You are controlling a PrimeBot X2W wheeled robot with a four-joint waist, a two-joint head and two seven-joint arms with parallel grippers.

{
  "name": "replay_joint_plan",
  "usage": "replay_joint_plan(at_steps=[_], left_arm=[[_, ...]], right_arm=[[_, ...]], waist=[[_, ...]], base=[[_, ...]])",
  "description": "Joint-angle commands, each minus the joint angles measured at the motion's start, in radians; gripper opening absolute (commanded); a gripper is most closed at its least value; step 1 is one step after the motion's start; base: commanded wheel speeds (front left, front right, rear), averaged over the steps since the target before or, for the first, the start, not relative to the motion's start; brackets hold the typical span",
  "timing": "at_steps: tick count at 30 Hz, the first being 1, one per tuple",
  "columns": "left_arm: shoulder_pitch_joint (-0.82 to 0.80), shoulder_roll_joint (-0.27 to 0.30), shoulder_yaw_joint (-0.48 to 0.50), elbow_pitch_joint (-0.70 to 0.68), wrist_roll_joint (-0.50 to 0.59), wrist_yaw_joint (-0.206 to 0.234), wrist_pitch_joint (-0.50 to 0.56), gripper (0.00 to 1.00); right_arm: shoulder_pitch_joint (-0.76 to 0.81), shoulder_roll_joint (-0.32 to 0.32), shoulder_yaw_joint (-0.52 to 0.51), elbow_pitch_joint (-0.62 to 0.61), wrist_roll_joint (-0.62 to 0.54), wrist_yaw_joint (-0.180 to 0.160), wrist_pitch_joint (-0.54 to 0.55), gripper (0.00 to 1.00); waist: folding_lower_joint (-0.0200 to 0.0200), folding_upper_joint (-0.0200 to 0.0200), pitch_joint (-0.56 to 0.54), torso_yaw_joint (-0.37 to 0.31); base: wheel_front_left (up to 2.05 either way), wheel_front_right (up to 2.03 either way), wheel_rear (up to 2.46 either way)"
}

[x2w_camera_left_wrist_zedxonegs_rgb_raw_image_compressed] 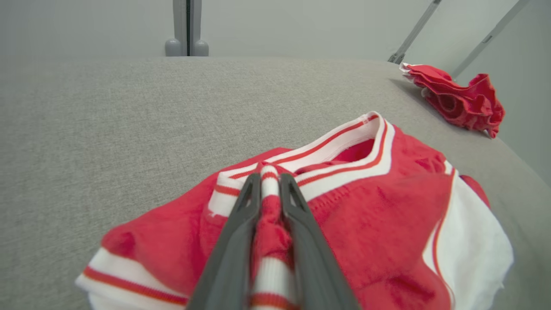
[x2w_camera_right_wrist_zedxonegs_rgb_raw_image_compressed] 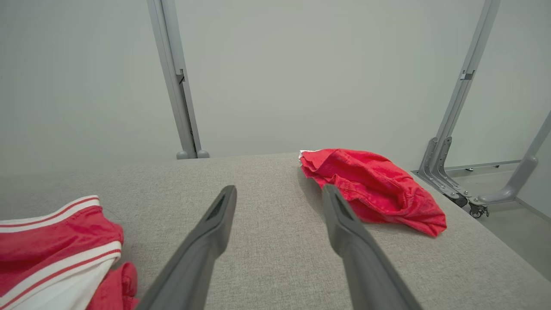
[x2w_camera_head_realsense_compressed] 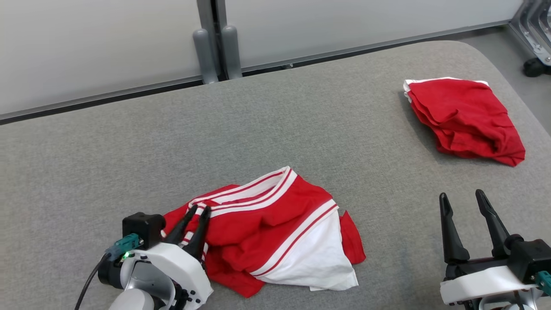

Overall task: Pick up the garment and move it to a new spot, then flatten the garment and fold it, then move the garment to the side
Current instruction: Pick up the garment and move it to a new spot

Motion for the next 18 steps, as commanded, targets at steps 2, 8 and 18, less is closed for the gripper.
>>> replay_joint_plan(at_steps=[2,8,18], left_arm=[[-0.021,-0.005,0.008,0.024,0.02,-0.008,-0.073,1.0],[0.048,0.027,0.033,-0.045,0.121,0.033,-0.314,1.0],[0.276,-0.002,0.184,-0.121,0.21,0.055,-0.368,1.0]], right_arm=[[0.004,-0.005,-0.009,0.002,-0.01,0.0,-0.005,1.0],[0.031,-0.005,-0.04,-0.011,-0.052,0.0,-0.005,1.0],[0.081,-0.005,-0.098,-0.035,-0.114,0.0,-0.005,1.0]], waist=[[0.0,-0.0001,-0.019,0.028],[0.0,-0.0001,-0.086,0.094],[0.0,-0.0001,-0.172,0.22]], base=[[0.0,0.0,0.0],[0.0,0.0,0.0],[0.0,0.0,0.0]])
